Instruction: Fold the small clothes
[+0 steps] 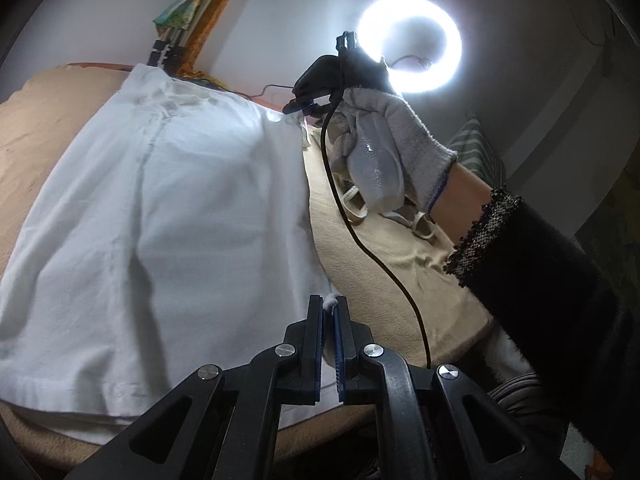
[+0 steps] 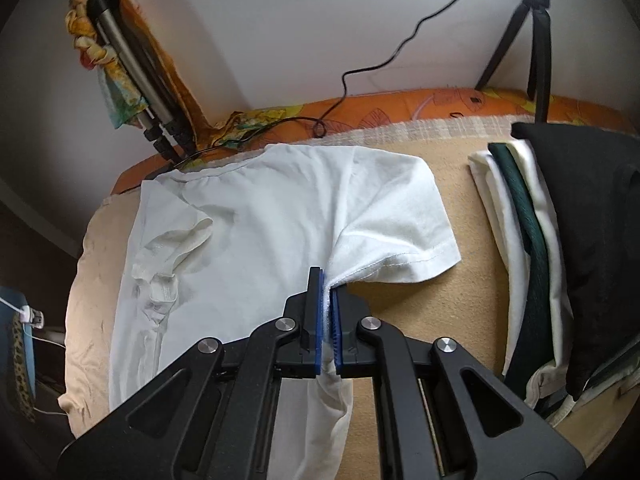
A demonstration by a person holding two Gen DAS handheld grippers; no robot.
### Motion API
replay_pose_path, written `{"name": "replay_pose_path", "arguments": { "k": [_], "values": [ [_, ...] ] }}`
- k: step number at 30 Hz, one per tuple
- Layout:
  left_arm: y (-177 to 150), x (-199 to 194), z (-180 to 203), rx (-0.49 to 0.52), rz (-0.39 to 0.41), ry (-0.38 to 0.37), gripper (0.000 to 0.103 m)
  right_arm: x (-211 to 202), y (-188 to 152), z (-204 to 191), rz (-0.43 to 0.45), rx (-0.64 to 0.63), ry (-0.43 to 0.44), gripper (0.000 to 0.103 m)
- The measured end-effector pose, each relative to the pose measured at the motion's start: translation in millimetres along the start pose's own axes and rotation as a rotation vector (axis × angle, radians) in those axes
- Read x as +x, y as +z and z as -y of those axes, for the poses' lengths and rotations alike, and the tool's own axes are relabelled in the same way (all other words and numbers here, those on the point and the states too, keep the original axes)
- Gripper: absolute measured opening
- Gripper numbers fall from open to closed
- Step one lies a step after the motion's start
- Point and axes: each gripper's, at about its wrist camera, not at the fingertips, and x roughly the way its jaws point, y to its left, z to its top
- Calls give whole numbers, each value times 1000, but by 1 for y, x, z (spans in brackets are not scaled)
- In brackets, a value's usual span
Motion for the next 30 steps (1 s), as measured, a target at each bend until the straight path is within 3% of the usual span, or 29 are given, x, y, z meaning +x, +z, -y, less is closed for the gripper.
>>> {"name": "replay_pose_path", "arguments": {
  "k": [14, 24, 26, 28, 30],
  "values": [
    [-19, -32, -48, -131, 30, 71, 2, 47, 7, -127, -58, -315, -85, 5],
    [-24, -37, -63, -184, 32, 116, 2, 85, -5, -135, -129, -332, -27, 5],
    [-24, -36, -65, -188, 19, 119, 2, 82, -3, -133, -154, -310, 13, 18],
    [-24, -34, -67, -205, 7, 134, 12, 71, 1, -129, -160, -283, 68, 31],
    [-24, -37, -69, -230, 14, 126, 21, 50, 8, -122, -157, -237, 184, 39]
  ]
}}
